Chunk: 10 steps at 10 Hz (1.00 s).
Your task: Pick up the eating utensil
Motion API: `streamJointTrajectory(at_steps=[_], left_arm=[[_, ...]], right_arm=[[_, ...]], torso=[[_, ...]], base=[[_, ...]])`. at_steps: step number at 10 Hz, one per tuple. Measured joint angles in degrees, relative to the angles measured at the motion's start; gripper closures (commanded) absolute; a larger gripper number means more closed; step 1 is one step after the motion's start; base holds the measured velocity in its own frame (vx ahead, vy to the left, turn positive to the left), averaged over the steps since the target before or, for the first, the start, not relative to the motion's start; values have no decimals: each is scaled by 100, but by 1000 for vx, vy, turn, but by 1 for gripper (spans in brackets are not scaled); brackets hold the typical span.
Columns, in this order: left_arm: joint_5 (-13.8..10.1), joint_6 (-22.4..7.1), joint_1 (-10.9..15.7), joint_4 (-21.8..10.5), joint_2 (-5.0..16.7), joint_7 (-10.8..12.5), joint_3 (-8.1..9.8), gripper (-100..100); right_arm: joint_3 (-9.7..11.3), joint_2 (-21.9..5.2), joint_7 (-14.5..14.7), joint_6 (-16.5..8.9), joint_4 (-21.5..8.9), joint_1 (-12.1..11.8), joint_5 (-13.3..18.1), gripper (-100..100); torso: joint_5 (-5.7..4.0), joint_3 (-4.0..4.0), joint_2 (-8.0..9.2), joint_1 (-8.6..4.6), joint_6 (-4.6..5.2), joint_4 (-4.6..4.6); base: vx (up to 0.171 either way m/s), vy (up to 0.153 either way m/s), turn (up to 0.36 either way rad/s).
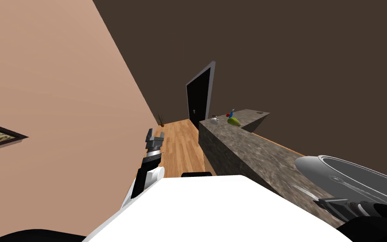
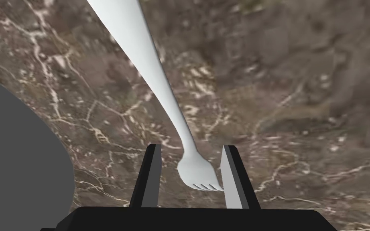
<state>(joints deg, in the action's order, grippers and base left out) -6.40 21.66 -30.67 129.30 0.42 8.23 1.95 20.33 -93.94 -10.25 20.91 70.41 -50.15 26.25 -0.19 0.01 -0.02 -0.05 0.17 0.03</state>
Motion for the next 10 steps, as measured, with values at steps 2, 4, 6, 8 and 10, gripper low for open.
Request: streamJointTrajectory(at_steps=[2, 4, 6, 8, 10], left_arm=[[0, 0, 0, 0, 0, 0, 0, 0], [0, 0, -3, 0, 0, 0, 1, 0], [0, 1, -4, 0, 0, 0, 1, 0], [0, 0, -2, 0, 0, 0, 1, 0], [0, 0, -2, 0, 0, 0, 1, 0]], right_arm=[[0, 0, 0, 0, 0, 0, 0, 0], [-77, 38, 70, 63, -33, -22, 28, 100], [-376, 164, 385, 291, -150, -193, 118, 100], [-603, 238, 661, 448, -209, -307, 160, 100], [-846, 327, 943, 630, -297, -438, 227, 100]], torso=[[0, -2, -3, -2, 0, -1], [-1, -15, -29, -12, 16, -6], [-3, -44, -80, -1, 12, -15], [0, -32, -57, -5, 6, -11], [1, -31, -53, 2, 2, -10]], base=[[0, 0, 0], [164, -20, -303], [213, 20, -225], [149, 12, -229], [146, 23, -200]])
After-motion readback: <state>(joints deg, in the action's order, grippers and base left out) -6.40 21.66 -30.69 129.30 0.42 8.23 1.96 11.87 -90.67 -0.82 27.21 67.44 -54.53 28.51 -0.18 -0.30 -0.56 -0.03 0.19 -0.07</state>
